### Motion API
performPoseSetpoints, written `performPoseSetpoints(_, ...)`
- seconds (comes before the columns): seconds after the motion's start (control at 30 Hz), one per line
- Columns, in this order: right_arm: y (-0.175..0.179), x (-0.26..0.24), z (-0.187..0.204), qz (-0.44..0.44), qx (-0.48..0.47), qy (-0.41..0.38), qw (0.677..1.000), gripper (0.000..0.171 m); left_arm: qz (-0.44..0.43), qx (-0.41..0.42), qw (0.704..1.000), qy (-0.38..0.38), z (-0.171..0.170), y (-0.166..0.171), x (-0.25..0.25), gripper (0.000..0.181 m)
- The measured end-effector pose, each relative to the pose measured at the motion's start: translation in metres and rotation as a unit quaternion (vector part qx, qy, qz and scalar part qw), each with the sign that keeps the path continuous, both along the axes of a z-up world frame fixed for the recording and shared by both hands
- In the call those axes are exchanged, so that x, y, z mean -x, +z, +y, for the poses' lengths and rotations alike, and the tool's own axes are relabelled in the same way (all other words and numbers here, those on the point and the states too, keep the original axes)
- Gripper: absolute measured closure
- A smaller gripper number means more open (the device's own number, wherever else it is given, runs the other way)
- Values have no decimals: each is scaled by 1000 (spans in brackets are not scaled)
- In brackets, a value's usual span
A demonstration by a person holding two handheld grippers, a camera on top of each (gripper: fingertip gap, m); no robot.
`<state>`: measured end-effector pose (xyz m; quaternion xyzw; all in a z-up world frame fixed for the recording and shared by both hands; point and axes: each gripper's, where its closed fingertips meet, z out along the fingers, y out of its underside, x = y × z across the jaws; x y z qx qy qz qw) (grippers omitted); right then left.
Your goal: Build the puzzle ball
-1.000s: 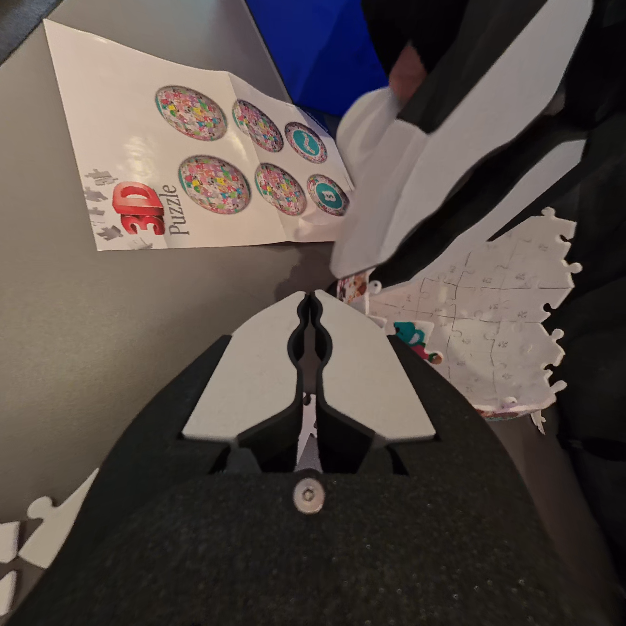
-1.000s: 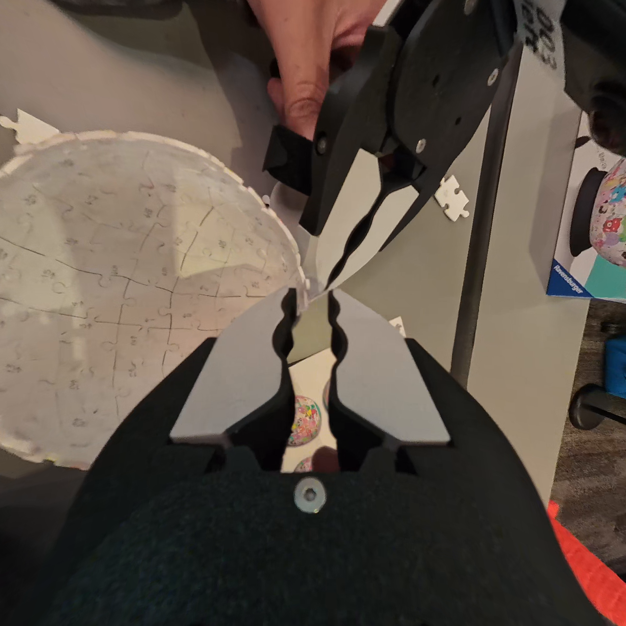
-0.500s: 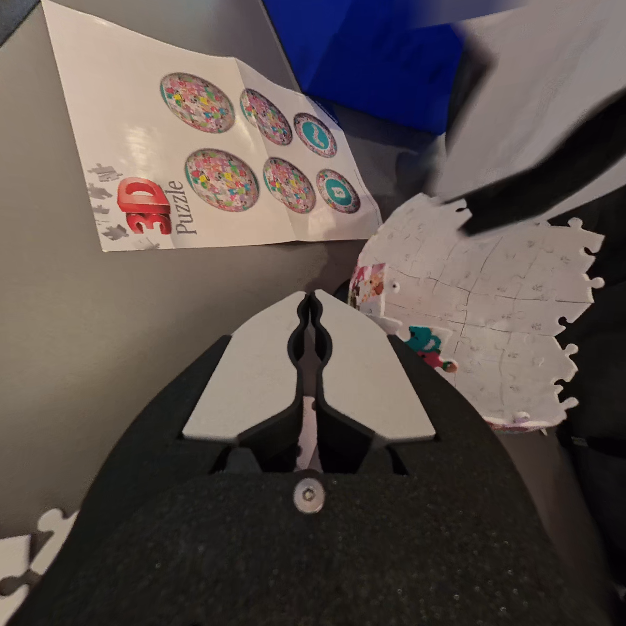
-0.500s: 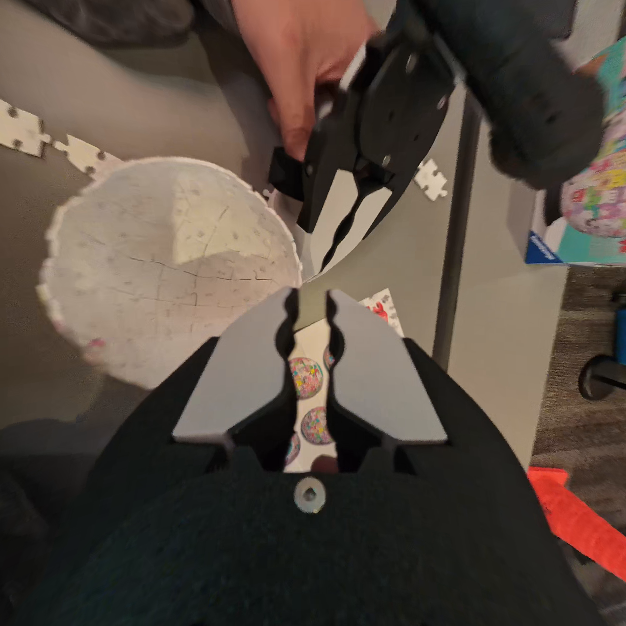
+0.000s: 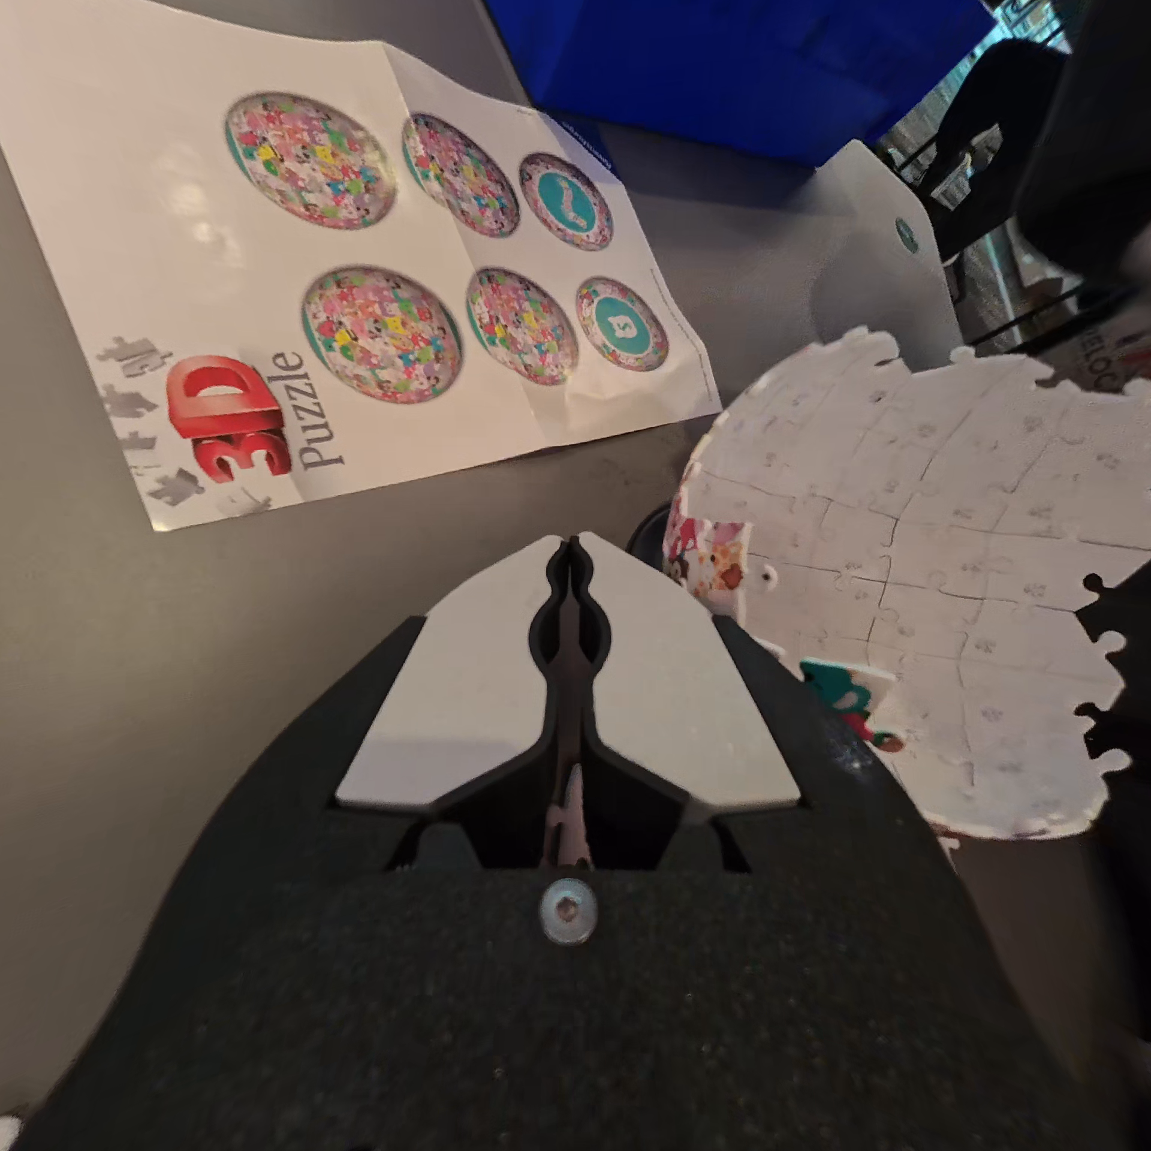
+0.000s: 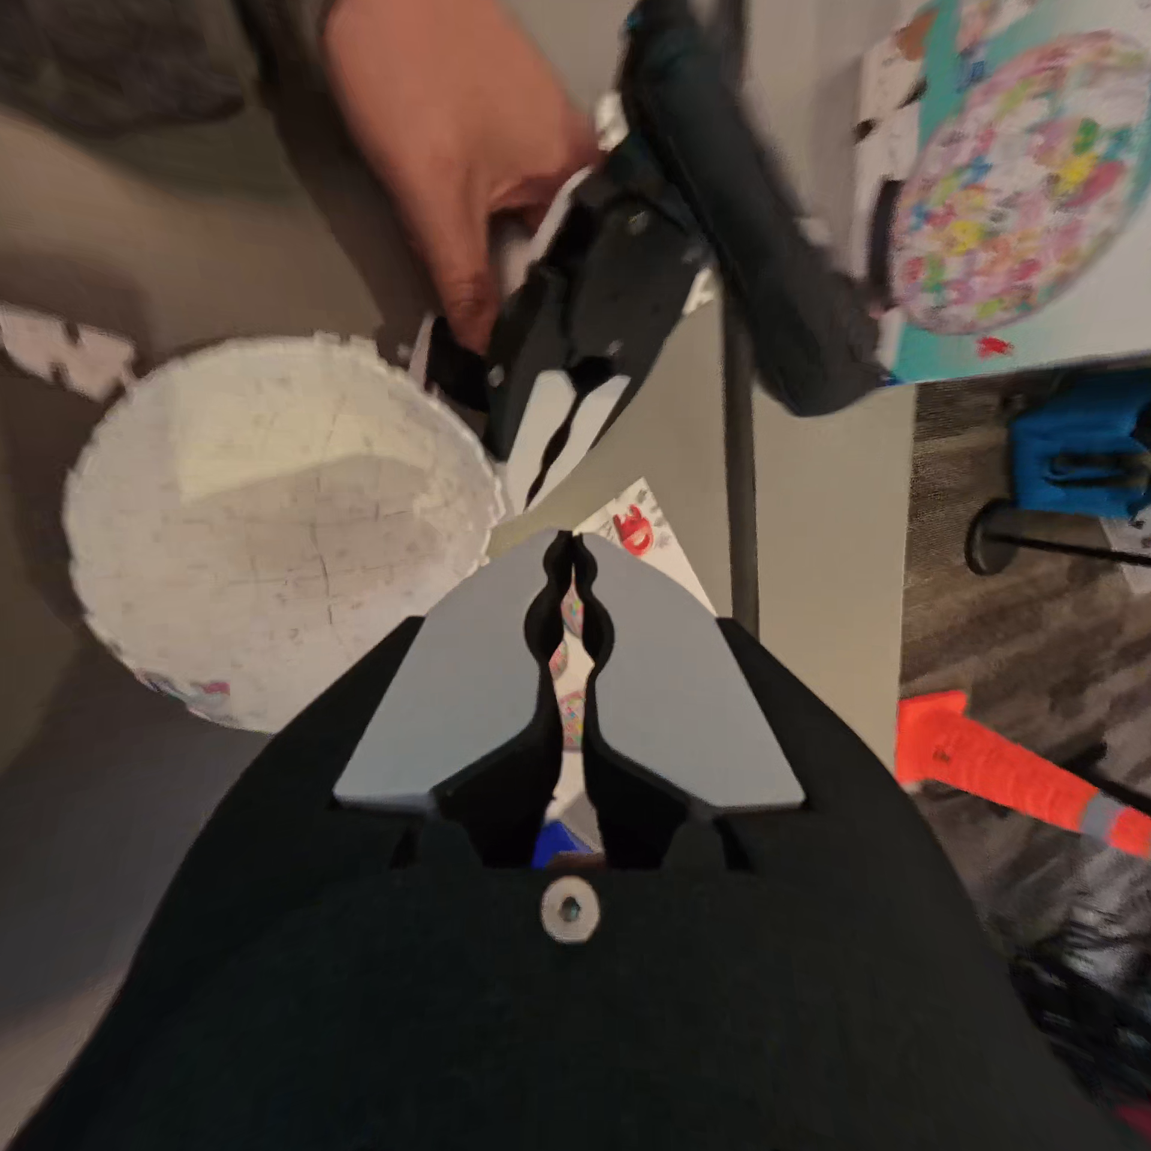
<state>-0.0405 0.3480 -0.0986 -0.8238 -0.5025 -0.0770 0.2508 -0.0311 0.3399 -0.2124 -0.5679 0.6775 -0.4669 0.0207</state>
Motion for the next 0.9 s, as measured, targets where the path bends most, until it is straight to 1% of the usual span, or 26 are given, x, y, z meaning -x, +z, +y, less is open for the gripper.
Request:
performPoseSetpoints(0.07, 15, 15, -11, 128, 3, -46, 991, 171, -8, -17, 1000, 0, -1, 0, 0, 181)
performPoseSetpoints(0.1, 23, 25, -20, 207, 10, -76, 975, 171, -9, -26, 1000, -2, -1, -1, 0, 181)
performPoseSetpoints(0.17, 38, 35, -35, 344, 5, -169, 924, 171, -11, -32, 999, -8, -3, -2, 1, 181)
performPoseSetpoints(0.2, 44, 37, -44, 402, -5, -224, 888, 171, -10, -31, 999, -9, -4, -2, 2, 181)
performPoseSetpoints(0.23, 48, 39, -54, 450, -22, -257, 855, 171, -9, -28, 1000, -10, -4, -2, 2, 181)
performPoseSetpoints(0.27, 49, 37, -65, 472, -54, -282, 833, 171, -7, -23, 1000, -11, -5, -1, 3, 181)
performPoseSetpoints(0.33, 44, 22, -89, 453, -149, -327, 816, 171, -3, -9, 1000, -14, -5, -1, 6, 181)
performPoseSetpoints(0.37, 41, 19, -102, 438, -193, -330, 814, 171, -1, -3, 1000, -14, -5, 0, 7, 181)
performPoseSetpoints(0.4, 36, 22, -113, 425, -220, -319, 818, 171, 0, 2, 1000, -13, -5, 0, 8, 181)
performPoseSetpoints(0.43, 27, 28, -122, 417, -225, -313, 823, 170, -2, 6, 1000, -13, -5, 1, 9, 181)
performPoseSetpoints(0.47, 16, 36, -128, 407, -214, -308, 833, 165, -4, 9, 1000, -12, -5, 2, 9, 181)
performPoseSetpoints(0.53, -7, 56, -132, 369, -188, -279, 866, 156, -1, 16, 1000, -12, -5, 3, 9, 181)
performPoseSetpoints(0.6, -23, 70, -130, 311, -172, -246, 902, 146, 0, 14, 1000, -8, -4, 2, 8, 181)
performPoseSetpoints(0.67, -25, 88, -125, 286, -182, -198, 920, 137, 0, 9, 1000, -8, -4, 1, 8, 181)
performPoseSetpoints(0.73, -31, 94, -123, 263, -182, -184, 930, 126, -1, 3, 1000, -4, -3, 1, 8, 181)
performPoseSetpoints(0.83, -28, 100, -125, 272, -193, -170, 927, 123, -7, 4, 1000, 1, -2, 3, 7, 181)
performPoseSetpoints(0.9, -22, 94, -124, 258, -215, -174, 926, 119, -17, 14, 1000, 5, 0, 7, 7, 181)
